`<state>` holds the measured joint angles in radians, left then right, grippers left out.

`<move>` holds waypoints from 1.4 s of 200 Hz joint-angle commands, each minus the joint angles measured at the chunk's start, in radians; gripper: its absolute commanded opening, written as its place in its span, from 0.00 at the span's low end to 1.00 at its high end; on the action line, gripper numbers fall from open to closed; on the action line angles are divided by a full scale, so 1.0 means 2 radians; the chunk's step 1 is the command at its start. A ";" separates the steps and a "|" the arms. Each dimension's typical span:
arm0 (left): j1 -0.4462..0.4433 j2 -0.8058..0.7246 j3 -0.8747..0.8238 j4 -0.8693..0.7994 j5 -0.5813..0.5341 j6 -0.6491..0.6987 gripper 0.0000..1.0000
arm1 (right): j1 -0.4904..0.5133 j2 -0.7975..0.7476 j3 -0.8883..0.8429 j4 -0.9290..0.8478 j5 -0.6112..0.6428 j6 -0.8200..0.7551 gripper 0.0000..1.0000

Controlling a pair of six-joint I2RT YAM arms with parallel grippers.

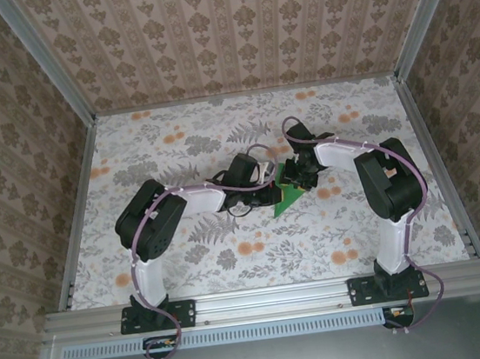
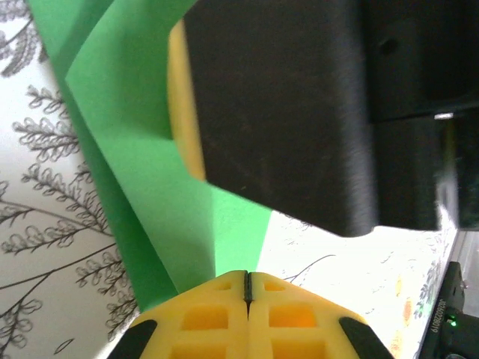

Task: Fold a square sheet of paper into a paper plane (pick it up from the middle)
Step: Fourth fold the wing at the center of the table.

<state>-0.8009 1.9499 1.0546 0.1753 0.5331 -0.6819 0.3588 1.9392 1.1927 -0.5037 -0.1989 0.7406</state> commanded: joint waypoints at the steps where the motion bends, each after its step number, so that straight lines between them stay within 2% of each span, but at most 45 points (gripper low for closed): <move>1: 0.006 0.009 0.012 -0.017 -0.008 -0.009 0.02 | 0.002 0.113 -0.060 -0.021 0.036 0.009 0.47; 217: 0.013 0.035 0.027 -0.073 -0.028 -0.017 0.00 | 0.002 0.111 -0.058 -0.020 0.030 0.006 0.49; 280: 0.015 0.046 0.044 -0.144 -0.030 -0.006 0.00 | 0.000 0.078 -0.047 -0.031 0.014 0.001 0.49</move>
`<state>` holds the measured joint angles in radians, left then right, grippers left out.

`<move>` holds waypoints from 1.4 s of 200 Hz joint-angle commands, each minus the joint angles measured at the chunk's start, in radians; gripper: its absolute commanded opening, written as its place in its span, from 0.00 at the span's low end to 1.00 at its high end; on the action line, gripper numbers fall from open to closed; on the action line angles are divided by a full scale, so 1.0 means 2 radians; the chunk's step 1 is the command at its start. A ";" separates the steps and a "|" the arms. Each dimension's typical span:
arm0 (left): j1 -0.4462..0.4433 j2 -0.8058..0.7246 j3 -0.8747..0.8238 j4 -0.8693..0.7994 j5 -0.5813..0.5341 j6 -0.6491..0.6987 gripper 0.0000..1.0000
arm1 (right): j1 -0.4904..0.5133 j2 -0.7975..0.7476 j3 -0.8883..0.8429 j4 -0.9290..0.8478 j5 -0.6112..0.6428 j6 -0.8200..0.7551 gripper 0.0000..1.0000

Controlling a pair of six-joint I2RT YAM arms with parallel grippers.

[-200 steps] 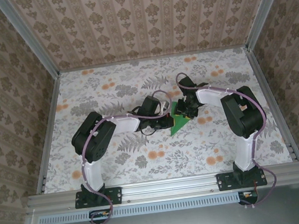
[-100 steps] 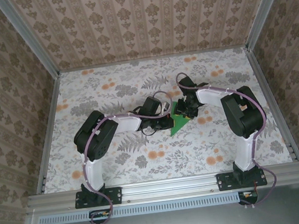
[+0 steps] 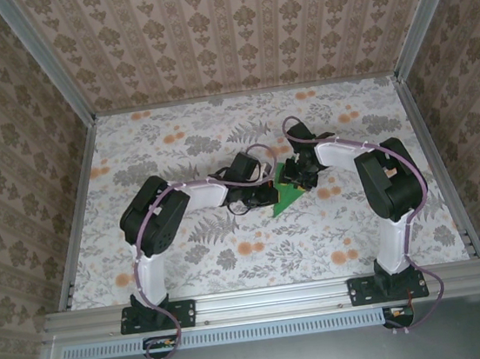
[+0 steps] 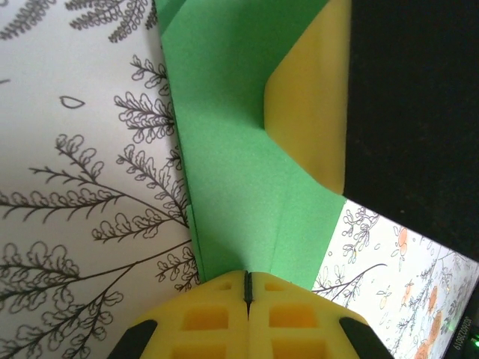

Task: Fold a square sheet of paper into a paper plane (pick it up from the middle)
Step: Fourth fold the wing at the center of the table.

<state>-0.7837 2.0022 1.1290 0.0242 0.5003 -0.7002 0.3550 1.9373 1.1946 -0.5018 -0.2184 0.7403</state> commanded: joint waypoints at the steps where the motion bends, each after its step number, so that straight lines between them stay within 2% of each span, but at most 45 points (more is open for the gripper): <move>1: 0.006 0.020 0.006 -0.069 -0.014 0.003 0.00 | 0.002 0.077 -0.047 -0.033 0.024 0.001 0.49; 74: 0.007 0.031 0.021 -0.118 -0.012 0.013 0.00 | -0.024 -0.077 -0.019 -0.038 -0.036 -0.020 0.52; 92: 0.007 0.033 0.024 -0.124 -0.007 0.017 0.00 | -0.028 -0.105 -0.029 -0.021 -0.061 -0.036 0.53; 107: 0.007 0.036 0.030 -0.131 -0.006 0.025 0.00 | -0.028 -0.117 -0.049 0.027 -0.094 -0.049 0.52; 120: 0.007 0.038 0.039 -0.146 -0.005 0.038 0.00 | -0.028 -0.120 -0.071 0.063 -0.126 -0.053 0.46; 152: 0.007 0.046 0.060 -0.178 -0.004 0.067 0.00 | -0.027 -0.120 -0.109 0.137 -0.166 -0.048 0.19; 174: 0.007 0.049 0.063 -0.182 0.001 0.070 0.00 | -0.026 -0.111 -0.113 0.155 -0.176 -0.049 0.09; 212: 0.007 0.053 0.068 -0.191 -0.004 0.070 0.00 | -0.026 -0.077 -0.107 0.152 -0.179 -0.058 0.03; 280: 0.006 0.057 0.071 -0.201 -0.006 0.068 0.00 | -0.027 -0.032 -0.091 0.136 -0.171 -0.084 0.02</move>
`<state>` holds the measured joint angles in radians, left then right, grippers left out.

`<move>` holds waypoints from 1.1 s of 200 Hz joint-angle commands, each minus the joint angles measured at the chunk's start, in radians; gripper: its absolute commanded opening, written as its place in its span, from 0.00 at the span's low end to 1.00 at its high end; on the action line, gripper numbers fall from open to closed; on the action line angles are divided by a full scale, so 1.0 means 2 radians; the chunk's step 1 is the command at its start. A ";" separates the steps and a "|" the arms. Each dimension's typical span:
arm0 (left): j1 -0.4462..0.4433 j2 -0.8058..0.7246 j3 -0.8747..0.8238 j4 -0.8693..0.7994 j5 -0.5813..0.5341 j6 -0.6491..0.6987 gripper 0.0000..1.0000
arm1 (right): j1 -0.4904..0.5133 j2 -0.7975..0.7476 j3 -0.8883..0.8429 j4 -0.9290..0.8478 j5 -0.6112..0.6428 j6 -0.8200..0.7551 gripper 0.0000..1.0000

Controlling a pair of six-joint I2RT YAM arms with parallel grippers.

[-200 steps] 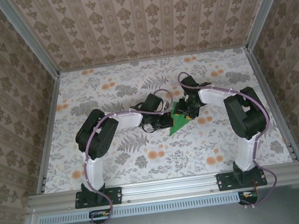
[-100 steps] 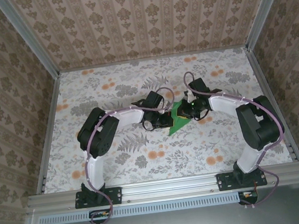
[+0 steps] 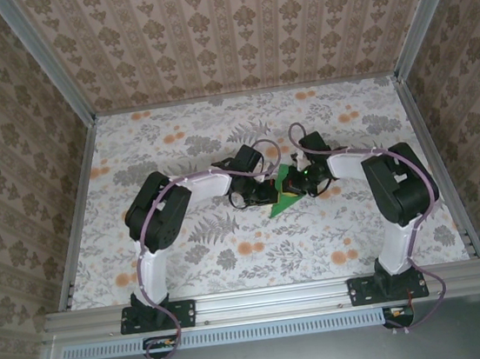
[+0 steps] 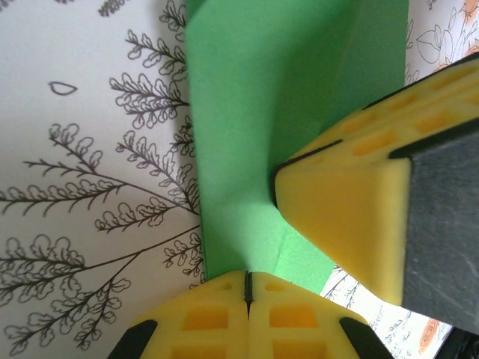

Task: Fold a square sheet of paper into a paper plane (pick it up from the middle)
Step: Fourth fold the wing at the center of the table.

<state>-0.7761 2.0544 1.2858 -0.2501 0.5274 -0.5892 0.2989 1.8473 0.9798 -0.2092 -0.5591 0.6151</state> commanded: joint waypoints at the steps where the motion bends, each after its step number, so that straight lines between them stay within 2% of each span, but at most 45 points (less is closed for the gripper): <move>1: 0.002 0.031 -0.008 -0.064 -0.020 0.012 0.00 | 0.001 0.013 0.016 -0.011 0.001 -0.021 0.02; 41: 0.002 0.031 -0.017 -0.073 -0.021 0.012 0.00 | -0.030 0.016 0.012 -0.018 0.027 -0.031 0.02; 90: 0.004 0.028 -0.026 -0.074 -0.018 0.023 0.00 | -0.072 0.027 0.033 -0.021 0.022 -0.035 0.03; 129: 0.015 0.023 -0.012 -0.090 -0.022 0.061 0.00 | -0.079 -0.032 0.015 -0.003 0.008 -0.025 0.04; 168: 0.022 0.018 -0.009 -0.097 -0.024 0.082 0.00 | -0.055 -0.081 -0.018 0.018 -0.007 -0.010 0.05; 220: 0.023 -0.003 -0.033 -0.094 -0.025 0.087 0.00 | 0.021 -0.043 -0.010 0.042 0.018 0.015 0.04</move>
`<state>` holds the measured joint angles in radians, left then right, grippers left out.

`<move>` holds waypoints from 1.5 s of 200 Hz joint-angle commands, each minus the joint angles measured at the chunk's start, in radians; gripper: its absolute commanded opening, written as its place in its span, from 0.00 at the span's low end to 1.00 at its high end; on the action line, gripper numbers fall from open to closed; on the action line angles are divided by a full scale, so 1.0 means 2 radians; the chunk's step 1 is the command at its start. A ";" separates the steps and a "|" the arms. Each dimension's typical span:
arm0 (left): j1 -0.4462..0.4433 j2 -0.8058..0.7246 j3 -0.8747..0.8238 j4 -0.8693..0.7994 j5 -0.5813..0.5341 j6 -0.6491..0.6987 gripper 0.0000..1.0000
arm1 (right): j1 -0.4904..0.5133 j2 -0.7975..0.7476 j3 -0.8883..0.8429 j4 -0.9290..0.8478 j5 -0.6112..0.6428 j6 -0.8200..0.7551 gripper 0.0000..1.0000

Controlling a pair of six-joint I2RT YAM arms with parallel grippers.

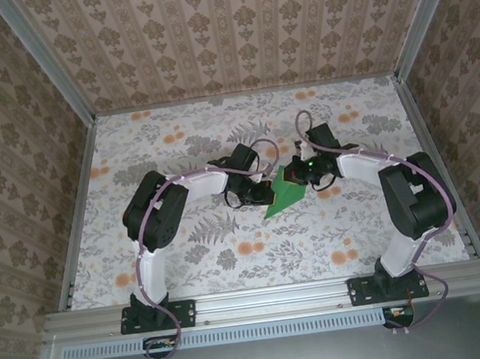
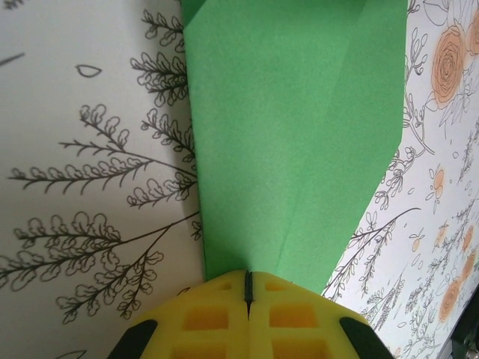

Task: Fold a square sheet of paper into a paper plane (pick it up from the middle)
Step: Fourth fold the wing at the center of the table.

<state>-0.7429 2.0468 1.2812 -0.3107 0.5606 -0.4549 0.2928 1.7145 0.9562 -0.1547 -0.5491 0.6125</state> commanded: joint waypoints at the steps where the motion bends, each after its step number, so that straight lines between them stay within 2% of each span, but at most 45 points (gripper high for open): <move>1: 0.006 0.001 -0.031 -0.064 -0.042 0.020 0.00 | 0.025 0.024 0.002 0.015 0.013 0.016 0.04; 28: 0.007 -0.002 -0.035 -0.060 -0.040 0.019 0.00 | 0.045 0.051 0.016 0.013 0.014 0.012 0.01; 92: 0.007 0.001 -0.037 -0.058 -0.039 0.015 0.00 | 0.041 0.094 0.024 -0.001 0.023 -0.007 0.00; 139: 0.007 0.007 -0.052 -0.055 -0.034 0.007 0.00 | -0.021 0.096 0.021 -0.003 0.032 -0.014 0.00; 191: 0.007 0.000 -0.067 -0.044 -0.029 0.007 0.00 | -0.077 0.112 0.057 -0.026 0.046 -0.030 0.00; 215: 0.007 0.000 -0.066 -0.041 -0.028 0.007 0.00 | -0.086 0.069 0.065 -0.038 0.066 -0.031 0.00; 257: 0.006 0.002 -0.059 -0.039 -0.028 0.007 0.00 | -0.062 0.008 0.038 -0.013 0.027 -0.015 0.00; 300: 0.006 0.004 -0.056 -0.040 -0.028 0.008 0.00 | 0.001 0.023 0.013 0.020 0.004 0.009 0.00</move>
<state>-0.7322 2.0075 1.2045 -0.2573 0.5762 -0.4480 0.2409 1.7294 1.0096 -0.1352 -0.4984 0.5980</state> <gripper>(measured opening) 0.053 0.057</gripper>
